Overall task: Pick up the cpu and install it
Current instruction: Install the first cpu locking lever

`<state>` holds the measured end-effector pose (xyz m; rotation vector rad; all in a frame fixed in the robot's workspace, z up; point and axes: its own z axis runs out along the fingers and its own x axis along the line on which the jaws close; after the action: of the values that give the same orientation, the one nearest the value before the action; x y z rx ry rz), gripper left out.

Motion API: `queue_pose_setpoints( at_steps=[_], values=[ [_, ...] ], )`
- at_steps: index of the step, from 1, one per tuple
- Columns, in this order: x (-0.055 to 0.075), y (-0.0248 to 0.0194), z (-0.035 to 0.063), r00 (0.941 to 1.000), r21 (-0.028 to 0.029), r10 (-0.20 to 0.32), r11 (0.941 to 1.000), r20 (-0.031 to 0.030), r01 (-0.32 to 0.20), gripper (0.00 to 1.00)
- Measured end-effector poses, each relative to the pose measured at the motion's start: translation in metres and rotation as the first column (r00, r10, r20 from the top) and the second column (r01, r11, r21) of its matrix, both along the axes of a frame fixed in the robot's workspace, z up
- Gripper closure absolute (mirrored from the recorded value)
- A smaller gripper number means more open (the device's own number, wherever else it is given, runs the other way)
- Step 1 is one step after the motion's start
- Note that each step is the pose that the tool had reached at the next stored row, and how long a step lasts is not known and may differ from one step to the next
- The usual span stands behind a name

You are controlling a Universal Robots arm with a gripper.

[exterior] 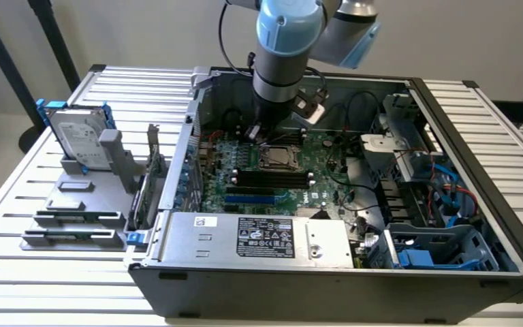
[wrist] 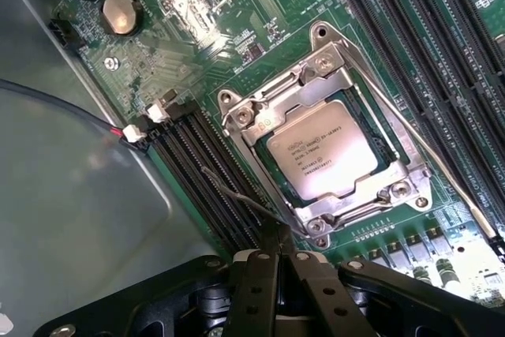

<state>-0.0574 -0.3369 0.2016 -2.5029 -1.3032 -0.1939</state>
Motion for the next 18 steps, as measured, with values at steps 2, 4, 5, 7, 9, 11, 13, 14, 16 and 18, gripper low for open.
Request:
queue_pose_setpoints(
  at_steps=[2, 4, 5, 7, 9, 11, 13, 14, 16, 18],
  values=[
    [0.0007, 0.0, -0.0004, 1.0, -0.0002, -0.002, 1.0, 0.0001, 0.002, 0.89],
    [0.0013, 0.0001, -0.0008, 1.0, -0.0005, -0.003, 1.0, 0.0001, 0.003, 0.89],
    [0.0016, 0.0001, -0.0009, 1.0, -0.0007, -0.004, 1.0, 0.0, 0.004, 0.89],
    [0.0022, 0.0001, -0.0012, 1.0, -0.001, -0.005, 1.0, 0.0, 0.005, 0.89],
    [0.0029, 0.0001, -0.0015, 1.0, -0.0014, -0.006, 1.0, 0.0, 0.006, 0.89],
    [0.0037, 0.0001, -0.0018, 1.0, -0.0019, -0.008, 1.0, 0.0, 0.008, 0.89],
    [0.0045, 0.0001, -0.0021, 1.0, -0.0024, -0.009, 1.0, 0.0, 0.009, 0.89],
    [0.005, 0.0001, -0.0022, 1.0, -0.0027, -0.009, 1.0, -0.0001, 0.009, 0.89],
    [0.006, 0.0001, -0.0025, 1.0, -0.003, -0.01, 0.9999, -0.0001, 0.01, 0.89],
    [0.0071, 0.0001, -0.0027, 0.9999, -0.0034, -0.011, 0.9999, -0.0002, 0.011, 0.89]
  ],
)
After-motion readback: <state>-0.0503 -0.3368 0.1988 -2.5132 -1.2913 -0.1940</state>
